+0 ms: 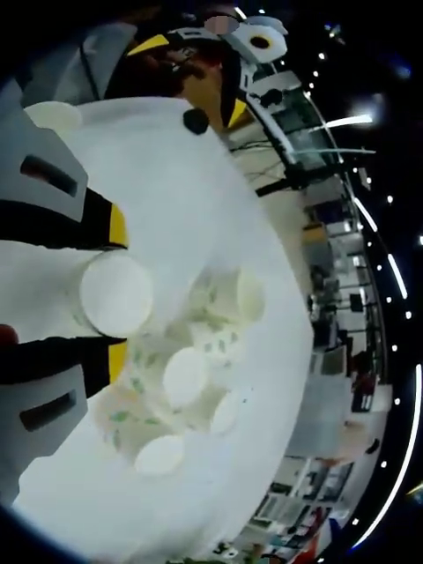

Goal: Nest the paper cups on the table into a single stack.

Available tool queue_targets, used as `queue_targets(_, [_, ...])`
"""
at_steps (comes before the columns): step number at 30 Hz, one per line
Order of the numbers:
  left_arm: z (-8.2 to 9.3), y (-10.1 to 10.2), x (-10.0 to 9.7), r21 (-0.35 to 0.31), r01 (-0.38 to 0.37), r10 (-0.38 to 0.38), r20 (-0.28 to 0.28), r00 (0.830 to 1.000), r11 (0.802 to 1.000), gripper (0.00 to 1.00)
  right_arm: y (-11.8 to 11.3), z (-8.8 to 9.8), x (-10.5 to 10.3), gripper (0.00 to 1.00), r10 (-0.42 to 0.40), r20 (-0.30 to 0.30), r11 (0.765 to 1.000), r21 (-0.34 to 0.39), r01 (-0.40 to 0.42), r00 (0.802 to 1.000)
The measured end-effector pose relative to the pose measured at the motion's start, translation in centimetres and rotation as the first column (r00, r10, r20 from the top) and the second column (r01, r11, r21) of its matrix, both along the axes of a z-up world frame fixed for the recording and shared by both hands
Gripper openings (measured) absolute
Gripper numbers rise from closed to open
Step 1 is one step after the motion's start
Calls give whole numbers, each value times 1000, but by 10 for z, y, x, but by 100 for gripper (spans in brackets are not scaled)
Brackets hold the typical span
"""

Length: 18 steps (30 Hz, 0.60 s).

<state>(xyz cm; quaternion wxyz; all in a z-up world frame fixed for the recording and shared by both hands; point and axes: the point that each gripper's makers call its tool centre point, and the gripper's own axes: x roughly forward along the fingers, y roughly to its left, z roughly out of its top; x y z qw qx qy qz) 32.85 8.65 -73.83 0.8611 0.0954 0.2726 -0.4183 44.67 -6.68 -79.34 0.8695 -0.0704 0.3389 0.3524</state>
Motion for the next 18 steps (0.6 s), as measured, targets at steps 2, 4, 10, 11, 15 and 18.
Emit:
queue_targets(2, [2,0,0,-9,-5,5,0,1000,1000,99,-2,2,-1,35,-1,2,1000,6,1,1000])
queue_targets(4, [3,-1,0,-9,-2,2,3,1000,1000,99,-5,5,-3,35,-7,7,1000,16,7,1000])
queue_targets(10, [11,-4,2,-10,10,-10,7,1000,1000,98,-13,17,-11,34,-24,16,998,55,23,1000])
queue_targets(11, [13,-5,3,-15,11,-11,7,1000,1000,97,-14,19,-12,34,-28,20,998,58,26,999])
queue_targets(15, [16,-7,4,-3,27,-27,11,1000,1000,96,-19,33,-18,34,-31,56,997,70,27,998])
queue_targets(18, [18,-10,3,1,43,-43,14,999,999,97,-23,42,-22,34,-44,72,995,88,38,996])
